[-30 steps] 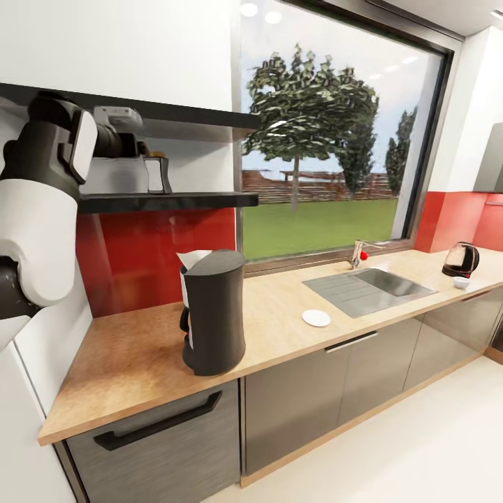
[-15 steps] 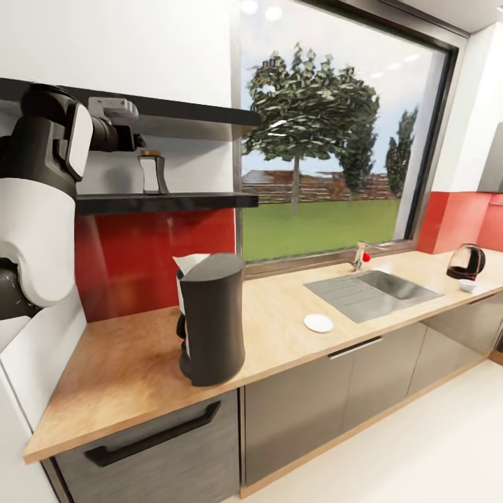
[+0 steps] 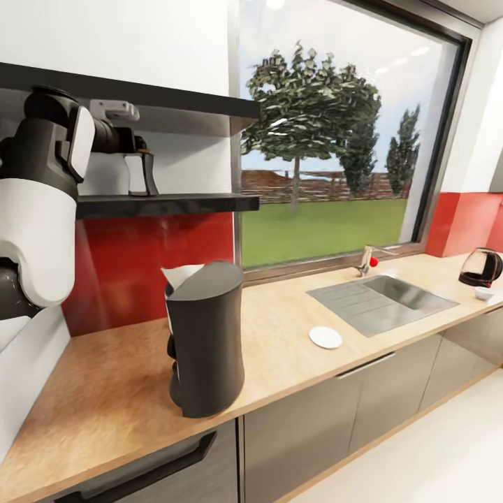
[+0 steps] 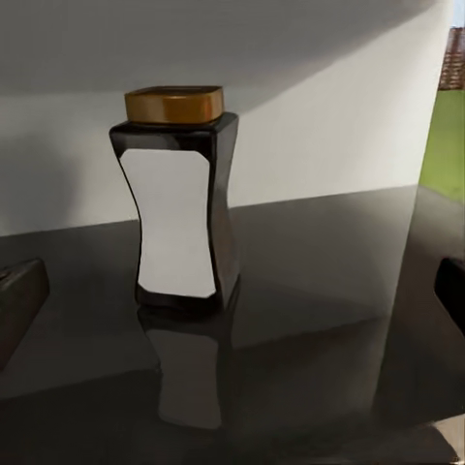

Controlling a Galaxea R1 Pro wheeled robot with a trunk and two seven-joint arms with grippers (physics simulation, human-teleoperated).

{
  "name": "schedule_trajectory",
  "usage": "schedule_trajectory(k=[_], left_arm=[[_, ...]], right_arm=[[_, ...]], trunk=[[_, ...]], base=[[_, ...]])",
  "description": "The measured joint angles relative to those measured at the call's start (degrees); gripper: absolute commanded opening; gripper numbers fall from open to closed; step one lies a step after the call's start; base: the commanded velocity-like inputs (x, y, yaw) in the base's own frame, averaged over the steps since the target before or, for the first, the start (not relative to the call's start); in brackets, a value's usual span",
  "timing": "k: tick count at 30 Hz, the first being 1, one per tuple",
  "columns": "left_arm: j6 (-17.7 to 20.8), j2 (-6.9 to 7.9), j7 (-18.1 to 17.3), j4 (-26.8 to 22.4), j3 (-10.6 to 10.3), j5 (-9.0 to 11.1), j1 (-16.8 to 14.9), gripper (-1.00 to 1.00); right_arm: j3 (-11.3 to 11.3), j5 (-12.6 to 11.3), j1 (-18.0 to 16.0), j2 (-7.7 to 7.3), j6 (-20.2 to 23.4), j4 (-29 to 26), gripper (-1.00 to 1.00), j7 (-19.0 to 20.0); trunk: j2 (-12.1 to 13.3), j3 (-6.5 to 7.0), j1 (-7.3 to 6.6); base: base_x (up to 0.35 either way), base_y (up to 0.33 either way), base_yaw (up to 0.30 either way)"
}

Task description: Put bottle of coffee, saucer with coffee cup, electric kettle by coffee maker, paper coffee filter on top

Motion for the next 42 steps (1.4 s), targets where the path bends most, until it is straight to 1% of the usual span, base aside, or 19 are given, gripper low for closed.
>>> schedule_trajectory(k=[4, 6, 9, 10, 11, 12, 17, 20, 26, 29, 35, 38, 39, 42], left_arm=[[-1.60, 0.01, 0.06, 0.41, -0.24, -0.12, -0.07, 1.00], [-2.56, 0.02, 0.24, 1.74, -0.74, -0.65, -0.32, 1.00], [-3.85, 0.11, 0.66, 5.31, -1.11, -1.84, -0.82, 1.00], [-4.95, 0.25, 0.85, 7.24, -1.17, -2.31, -1.07, 1.00], [-5.68, 0.32, 0.92, 8.19, -1.18, -2.48, -1.20, 1.00], [-7.24, 0.44, 1.02, 9.79, -1.20, -2.74, -1.49, 1.00], [-11.66, 0.75, 1.25, 13.43, -1.25, -3.15, -2.40, 1.00], [-12.23, 0.76, 1.27, 13.67, -1.33, -3.17, -2.03, 1.00], [-15.55, 0.99, 1.27, 13.77, -1.22, -3.17, -1.61, 1.00], [-16.27, 1.03, 1.27, 13.80, -1.11, -3.16, -1.60, 1.00], [-16.72, 1.12, 1.46, 13.51, -1.01, -3.19, -1.42, 1.00], [-16.75, 1.26, 2.14, 13.48, -0.99, -3.26, -1.37, 1.00], [-16.76, 1.39, 3.17, 13.46, -0.95, -3.40, -1.34, 1.00], [-16.74, 1.70, 4.02, 13.66, -0.91, -3.42, -1.33, 1.00]], right_arm=[[0.03, -0.01, 0.00, -0.03, -0.03, 0.96, 1.00, 0.03], [0.04, -0.02, 0.00, -0.01, -0.04, 1.18, 1.00, 0.04], [0.04, -0.03, 0.00, 0.01, -0.04, 1.32, 1.00, 0.05], [0.04, -0.06, 0.00, -0.01, -0.04, 1.36, 1.00, 0.05], [0.04, -0.07, 0.00, 0.00, -0.04, 1.39, 1.00, 0.05], [0.04, -0.08, 0.00, 0.00, -0.05, 1.43, 1.00, 0.05], [0.05, -0.07, 0.00, 0.05, -0.05, 1.50, 1.00, 0.10], [0.05, -0.03, 0.00, 0.05, 0.02, 1.58, 1.00, 0.09], [0.05, -0.02, 0.00, 0.05, 0.00, 1.88, 1.00, 0.18], [0.05, -0.02, 0.00, 0.05, -0.03, 1.87, 1.00, 0.18], [0.05, -0.09, 0.00, 0.05, -0.04, 1.86, 1.00, 0.21], [0.05, -0.09, 0.00, 0.05, -0.03, 1.91, 1.00, 0.18], [0.05, -0.10, -0.01, 0.05, 0.01, 1.93, 1.00, 0.15], [0.02, -0.05, 0.00, 0.03, 0.03, 2.16, 1.00, 0.08]], trunk=[[0.00, 0.00, 0.00], [0.00, 0.00, 0.01], [0.00, 0.00, 0.01], [0.00, 0.00, 0.01], [0.00, 0.00, 0.01], [0.00, 0.00, 0.01], [0.00, 0.00, 0.01], [-0.01, 0.00, 0.01], [-0.01, 0.00, 0.01], [-0.01, 0.00, 0.01], [-0.01, 0.00, 0.01], [-0.01, 0.00, 0.01], [-0.01, 0.00, 0.01], [-0.01, 0.00, 0.01]], base=[[0.038, 0.000, 0.000], [0.014, 0.000, 0.000], [0.007, 0.000, 0.000], [0.004, 0.000, 0.000], [0.002, 0.000, 0.000], [0.002, 0.000, 0.000], [0.000, 0.000, 0.000], [0.000, 0.000, 0.000], [0.000, 0.000, 0.000], [0.000, 0.000, 0.000], [0.000, 0.000, 0.000], [0.000, 0.000, 0.000], [0.000, 0.000, 0.000], [0.012, 0.000, 0.000]])
